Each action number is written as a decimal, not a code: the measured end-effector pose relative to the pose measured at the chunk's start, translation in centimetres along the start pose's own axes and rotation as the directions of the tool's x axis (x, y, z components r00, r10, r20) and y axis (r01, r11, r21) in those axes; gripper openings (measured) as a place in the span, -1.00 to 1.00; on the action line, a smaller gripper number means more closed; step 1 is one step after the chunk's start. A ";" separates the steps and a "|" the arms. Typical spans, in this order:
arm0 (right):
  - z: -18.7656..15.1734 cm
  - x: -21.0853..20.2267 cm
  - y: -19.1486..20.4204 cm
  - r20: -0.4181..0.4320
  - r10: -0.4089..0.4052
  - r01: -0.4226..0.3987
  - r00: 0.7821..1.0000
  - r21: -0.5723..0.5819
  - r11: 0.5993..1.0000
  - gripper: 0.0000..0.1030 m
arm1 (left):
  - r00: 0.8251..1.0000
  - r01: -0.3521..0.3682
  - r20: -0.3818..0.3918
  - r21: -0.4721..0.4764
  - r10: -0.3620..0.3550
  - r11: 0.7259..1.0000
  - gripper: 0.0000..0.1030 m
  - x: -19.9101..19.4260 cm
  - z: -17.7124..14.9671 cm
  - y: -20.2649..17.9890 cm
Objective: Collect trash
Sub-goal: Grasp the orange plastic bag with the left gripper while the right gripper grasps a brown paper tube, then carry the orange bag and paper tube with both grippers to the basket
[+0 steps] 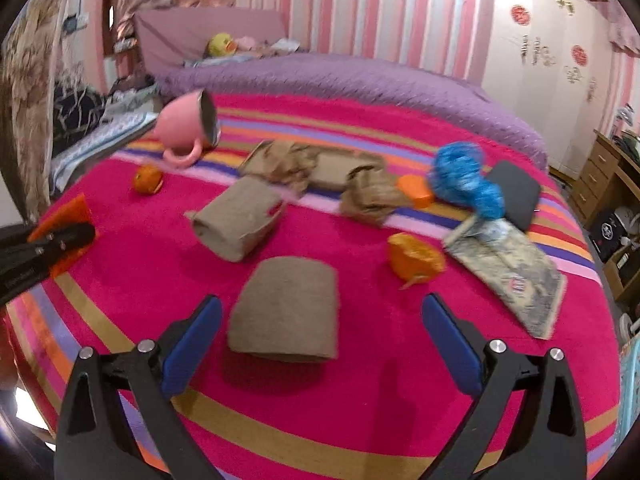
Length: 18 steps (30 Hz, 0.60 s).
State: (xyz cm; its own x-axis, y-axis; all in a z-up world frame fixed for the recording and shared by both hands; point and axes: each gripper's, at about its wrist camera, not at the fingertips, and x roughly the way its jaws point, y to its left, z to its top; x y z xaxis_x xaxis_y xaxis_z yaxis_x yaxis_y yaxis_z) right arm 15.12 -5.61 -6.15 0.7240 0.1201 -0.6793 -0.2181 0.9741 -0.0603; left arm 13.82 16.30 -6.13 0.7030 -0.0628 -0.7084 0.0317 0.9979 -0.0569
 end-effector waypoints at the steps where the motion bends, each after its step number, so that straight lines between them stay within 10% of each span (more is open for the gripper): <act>1: -0.1 0.2 0.3 -0.008 -0.002 0.002 1.000 -0.013 1.000 0.70 | 1.000 -0.003 -0.001 -0.004 0.002 1.000 -0.74 0.0 0.0 0.1; 5: -0.3 0.8 0.8 -0.039 0.047 -0.048 0.998 -0.036 0.998 0.09 | 1.000 0.000 -0.002 -0.003 0.000 1.000 -0.74 0.1 -0.1 0.0; 18: -1.1 -4.4 -5.5 0.092 -0.004 0.007 0.996 -0.034 0.999 0.00 | 0.998 -0.002 0.057 0.073 -0.002 0.997 -0.74 -1.3 0.6 -6.0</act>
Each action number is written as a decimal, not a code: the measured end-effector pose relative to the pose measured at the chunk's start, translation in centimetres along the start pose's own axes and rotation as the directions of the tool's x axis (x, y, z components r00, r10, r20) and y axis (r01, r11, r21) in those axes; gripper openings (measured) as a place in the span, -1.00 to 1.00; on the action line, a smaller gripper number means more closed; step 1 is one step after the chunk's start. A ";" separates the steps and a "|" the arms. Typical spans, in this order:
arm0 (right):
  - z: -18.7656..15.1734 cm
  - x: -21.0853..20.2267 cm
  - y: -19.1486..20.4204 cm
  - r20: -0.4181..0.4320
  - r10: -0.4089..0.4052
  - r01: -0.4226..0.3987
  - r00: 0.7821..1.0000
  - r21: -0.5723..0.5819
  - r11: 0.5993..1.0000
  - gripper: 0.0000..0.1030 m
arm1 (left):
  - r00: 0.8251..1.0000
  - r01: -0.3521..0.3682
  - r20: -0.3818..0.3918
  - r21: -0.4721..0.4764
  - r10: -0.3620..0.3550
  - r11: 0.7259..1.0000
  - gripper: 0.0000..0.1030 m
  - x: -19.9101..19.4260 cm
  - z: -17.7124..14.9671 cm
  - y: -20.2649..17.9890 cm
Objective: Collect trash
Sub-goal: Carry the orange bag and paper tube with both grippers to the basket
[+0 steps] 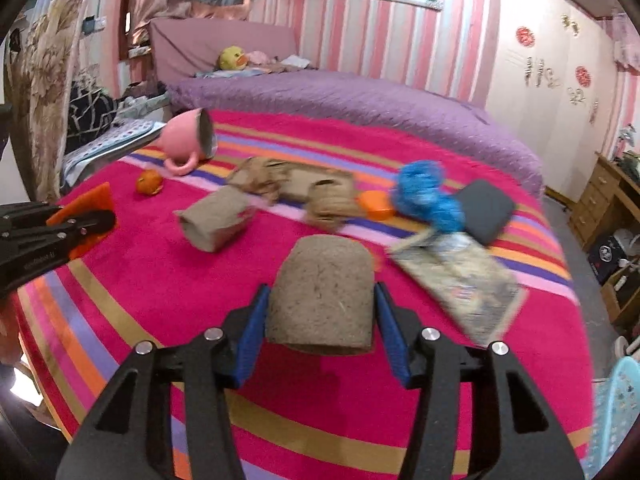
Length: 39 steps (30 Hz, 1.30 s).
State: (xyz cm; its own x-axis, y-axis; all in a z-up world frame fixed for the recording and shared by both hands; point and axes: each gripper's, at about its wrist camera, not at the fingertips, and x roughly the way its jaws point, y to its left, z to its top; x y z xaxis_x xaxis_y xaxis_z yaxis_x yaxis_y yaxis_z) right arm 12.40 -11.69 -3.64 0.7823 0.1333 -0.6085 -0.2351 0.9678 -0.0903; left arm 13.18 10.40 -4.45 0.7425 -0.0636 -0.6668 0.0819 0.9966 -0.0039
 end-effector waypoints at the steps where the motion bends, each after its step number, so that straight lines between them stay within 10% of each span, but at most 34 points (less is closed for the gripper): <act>1: -0.1 -0.4 -0.6 0.004 -0.009 0.009 1.000 0.004 1.000 0.00 | 1.000 0.005 0.006 -0.009 -0.005 1.000 -0.74 -0.2 0.3 -0.6; 39: -6.1 -5.6 -19.0 0.017 -0.173 0.168 0.985 0.169 0.971 0.01 | 0.998 0.035 0.049 0.056 -0.037 0.998 -0.74 -0.3 0.7 -16.4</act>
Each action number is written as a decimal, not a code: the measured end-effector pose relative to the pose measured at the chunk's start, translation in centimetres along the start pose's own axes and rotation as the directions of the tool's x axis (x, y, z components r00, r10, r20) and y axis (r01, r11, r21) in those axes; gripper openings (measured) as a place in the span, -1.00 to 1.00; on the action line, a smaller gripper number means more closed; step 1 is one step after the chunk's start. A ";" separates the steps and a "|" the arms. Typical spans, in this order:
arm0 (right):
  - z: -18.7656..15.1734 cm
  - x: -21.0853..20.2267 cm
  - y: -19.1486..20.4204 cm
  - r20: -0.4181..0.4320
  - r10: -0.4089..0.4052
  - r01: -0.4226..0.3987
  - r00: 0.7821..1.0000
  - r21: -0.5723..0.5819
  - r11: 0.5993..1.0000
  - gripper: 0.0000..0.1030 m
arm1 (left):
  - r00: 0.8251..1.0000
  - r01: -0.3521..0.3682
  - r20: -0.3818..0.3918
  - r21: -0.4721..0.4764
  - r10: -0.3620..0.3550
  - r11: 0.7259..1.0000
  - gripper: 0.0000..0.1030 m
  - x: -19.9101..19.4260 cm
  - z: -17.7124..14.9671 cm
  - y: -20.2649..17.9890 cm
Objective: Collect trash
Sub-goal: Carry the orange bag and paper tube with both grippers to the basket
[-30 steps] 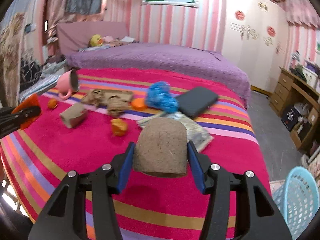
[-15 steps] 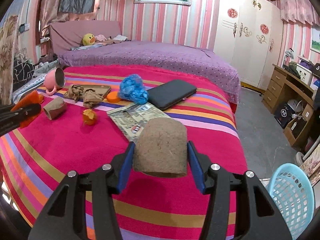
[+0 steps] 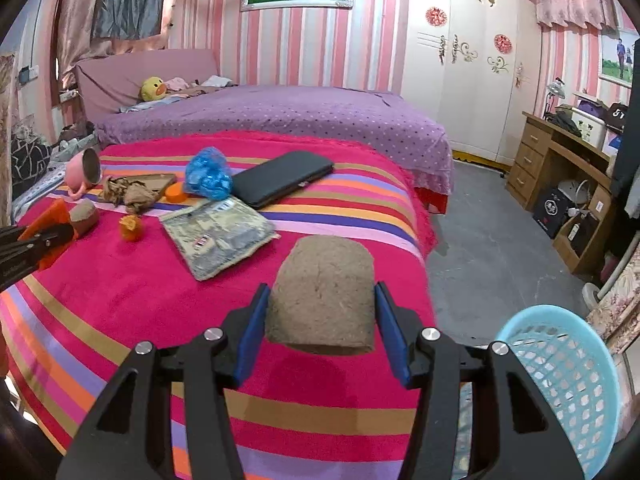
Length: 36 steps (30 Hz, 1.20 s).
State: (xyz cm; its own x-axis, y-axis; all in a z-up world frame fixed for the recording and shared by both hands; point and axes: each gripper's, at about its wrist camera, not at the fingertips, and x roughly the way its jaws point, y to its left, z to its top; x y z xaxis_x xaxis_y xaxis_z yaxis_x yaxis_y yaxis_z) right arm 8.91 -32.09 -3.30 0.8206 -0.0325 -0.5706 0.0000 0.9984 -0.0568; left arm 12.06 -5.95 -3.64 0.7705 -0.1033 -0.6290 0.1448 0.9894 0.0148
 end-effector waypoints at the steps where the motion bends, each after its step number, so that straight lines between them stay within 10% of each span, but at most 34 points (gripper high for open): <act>1: -0.1 -0.2 -0.5 0.002 -0.007 0.007 1.000 -0.001 1.000 0.01 | 1.000 0.008 0.000 0.012 -0.008 1.000 -0.74 -0.1 0.0 -0.6; 15: -1.1 -1.8 -10.1 -0.012 -0.109 0.109 0.994 0.086 0.990 0.01 | 0.999 0.035 0.028 0.125 -0.038 0.992 -0.74 -1.1 1.2 -9.0; 36: -7.5 -6.3 -25.2 -0.046 -0.251 0.254 0.967 0.260 0.932 0.02 | 0.949 0.312 -0.013 0.198 -0.316 0.929 -0.73 0.2 0.8 -29.5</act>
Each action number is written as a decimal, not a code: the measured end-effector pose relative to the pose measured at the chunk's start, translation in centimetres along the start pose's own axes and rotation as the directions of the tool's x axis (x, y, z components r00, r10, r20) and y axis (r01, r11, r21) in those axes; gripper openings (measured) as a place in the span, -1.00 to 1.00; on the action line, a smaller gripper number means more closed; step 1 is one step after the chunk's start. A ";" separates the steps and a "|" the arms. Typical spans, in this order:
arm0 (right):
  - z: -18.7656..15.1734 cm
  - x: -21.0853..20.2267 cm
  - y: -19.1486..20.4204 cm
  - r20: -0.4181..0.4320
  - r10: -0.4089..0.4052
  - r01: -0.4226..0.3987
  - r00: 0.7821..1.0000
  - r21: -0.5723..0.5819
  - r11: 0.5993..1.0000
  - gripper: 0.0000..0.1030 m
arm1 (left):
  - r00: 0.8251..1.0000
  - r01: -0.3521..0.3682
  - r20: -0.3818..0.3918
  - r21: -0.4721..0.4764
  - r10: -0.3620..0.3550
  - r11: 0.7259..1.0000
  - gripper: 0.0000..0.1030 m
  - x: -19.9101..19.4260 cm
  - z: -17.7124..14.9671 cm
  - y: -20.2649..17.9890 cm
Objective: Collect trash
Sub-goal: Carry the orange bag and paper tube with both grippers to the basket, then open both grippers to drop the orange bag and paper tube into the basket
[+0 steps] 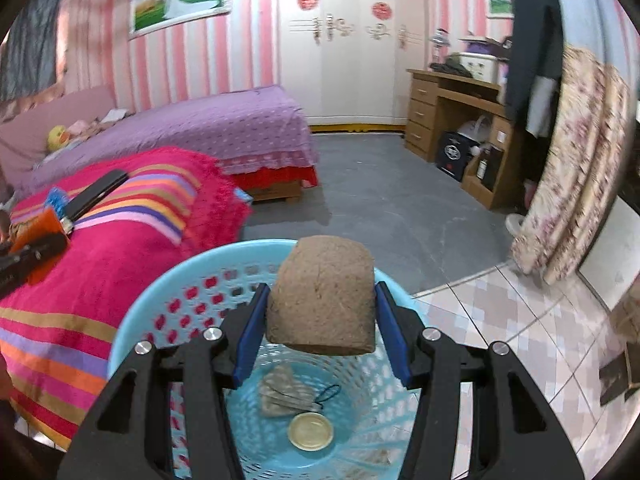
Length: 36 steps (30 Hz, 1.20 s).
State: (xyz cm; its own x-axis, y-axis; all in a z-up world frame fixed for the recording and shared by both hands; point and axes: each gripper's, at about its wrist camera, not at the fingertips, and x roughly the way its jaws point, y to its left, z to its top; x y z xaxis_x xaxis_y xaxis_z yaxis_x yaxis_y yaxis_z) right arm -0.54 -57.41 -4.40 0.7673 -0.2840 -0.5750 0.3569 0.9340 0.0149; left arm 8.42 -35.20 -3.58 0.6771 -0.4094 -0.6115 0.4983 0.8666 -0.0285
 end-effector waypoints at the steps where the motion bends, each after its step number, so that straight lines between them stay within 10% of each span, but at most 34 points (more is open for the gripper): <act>1: -0.2 -0.1 -0.7 0.002 -0.018 0.018 1.000 0.007 1.000 0.02 | 1.000 0.007 -0.004 0.011 -0.007 1.000 -0.73 0.2 0.0 -0.8; 15: -1.6 -0.6 -4.7 0.029 -0.042 0.039 0.999 0.095 0.995 0.02 | 0.994 0.076 -0.086 0.102 -0.068 0.992 -0.65 3.7 -0.6 -9.9; 23: -1.7 0.1 -3.8 0.014 -0.021 0.020 1.000 0.067 0.998 0.02 | 0.996 0.057 -0.075 0.080 -0.051 0.995 0.48 3.6 -0.1 -8.0; 32: -1.7 1.6 -2.0 -0.020 -0.014 0.015 1.000 0.029 0.999 0.05 | 0.999 -0.007 -0.051 0.027 0.009 1.000 0.76 2.5 -0.1 -3.1; 36: -1.6 2.0 -1.3 -0.030 -0.042 0.043 0.999 0.017 0.999 0.54 | 0.999 -0.030 -0.035 0.035 0.032 0.999 0.78 1.8 -0.3 -2.0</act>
State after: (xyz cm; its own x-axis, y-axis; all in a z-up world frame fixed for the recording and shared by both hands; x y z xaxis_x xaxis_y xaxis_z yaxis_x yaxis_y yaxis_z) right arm -0.32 -58.89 -6.84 0.7350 -0.3165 -0.5996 0.3986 0.9171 0.0045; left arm 8.50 -37.61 -4.87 0.6731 -0.3715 -0.6394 0.4961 0.8681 0.0178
